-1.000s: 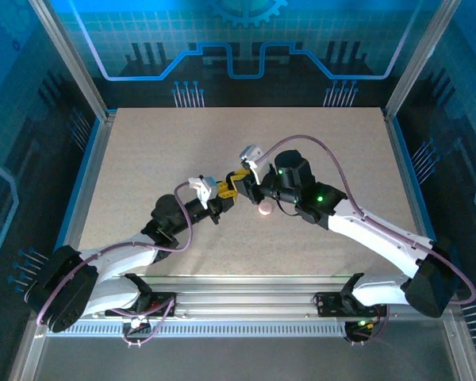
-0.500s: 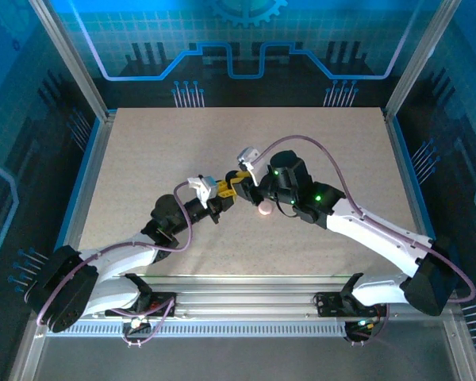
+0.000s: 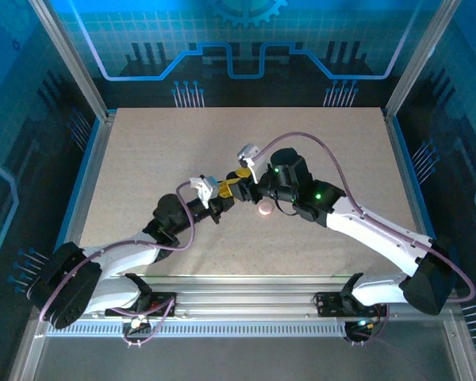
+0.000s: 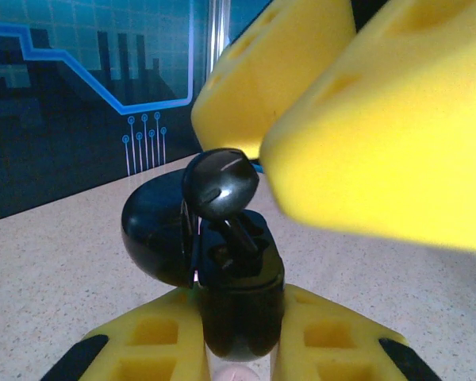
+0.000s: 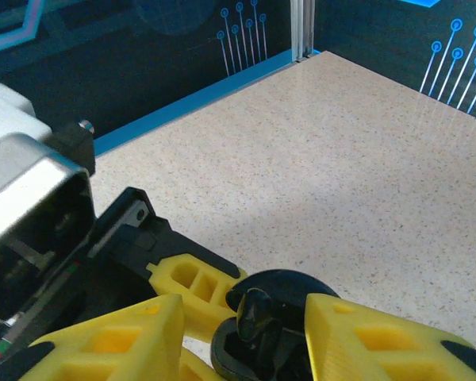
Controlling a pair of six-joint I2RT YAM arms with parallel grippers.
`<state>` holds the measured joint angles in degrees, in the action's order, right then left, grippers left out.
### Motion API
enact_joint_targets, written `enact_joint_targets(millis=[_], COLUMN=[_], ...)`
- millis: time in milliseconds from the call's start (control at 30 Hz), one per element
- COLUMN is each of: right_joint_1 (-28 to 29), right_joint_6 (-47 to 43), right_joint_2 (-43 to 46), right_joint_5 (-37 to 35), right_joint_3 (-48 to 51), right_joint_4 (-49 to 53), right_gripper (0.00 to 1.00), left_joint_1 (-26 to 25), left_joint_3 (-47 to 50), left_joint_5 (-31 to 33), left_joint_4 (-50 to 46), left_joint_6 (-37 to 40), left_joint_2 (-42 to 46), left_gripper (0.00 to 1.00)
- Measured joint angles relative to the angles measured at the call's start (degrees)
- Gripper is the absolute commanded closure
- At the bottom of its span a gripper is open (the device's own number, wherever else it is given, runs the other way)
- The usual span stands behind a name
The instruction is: Insert the wireless bluetooth earbuds into the charging case
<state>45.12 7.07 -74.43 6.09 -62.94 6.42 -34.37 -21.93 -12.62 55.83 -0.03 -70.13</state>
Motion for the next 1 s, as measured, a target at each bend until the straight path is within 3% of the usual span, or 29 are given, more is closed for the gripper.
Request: enact_joint_targets(millis=[300,533,700,867,1000], right_joint_1=[-2.69,-8.04,-8.17,-8.17,-8.07], right_joint_6=[4.13,11.02,13.03,15.34,18.23], right_joint_2=[0.66,2.64,3.32,3.61,3.06], right_joint_5=[3.85,8.02,9.62,8.31,5.53], right_joint_3=[-0.46,-2.34,-4.24,-5.88,-8.22], right_joint_4=[-0.44,3.28,8.33,13.99,18.86], right_gripper=[0.47,0.53,0.54,0.45,0.31], left_joint_1=[0.0,0.0,0.0,0.0,0.0], left_joint_3=[0.0,-0.07,-0.13,-0.55,-0.55], left_joint_5=[0.39,0.37,0.35,0.2,0.15], left_joint_4=[0.15,0.13,0.13,0.11,0.04], left_joint_6=[0.0,0.0,0.0,0.0,0.0], left_joint_2=[-0.15,-0.15,-0.22,-0.55,-0.61], left_gripper=[0.88,0.88,0.88,0.88,0.88])
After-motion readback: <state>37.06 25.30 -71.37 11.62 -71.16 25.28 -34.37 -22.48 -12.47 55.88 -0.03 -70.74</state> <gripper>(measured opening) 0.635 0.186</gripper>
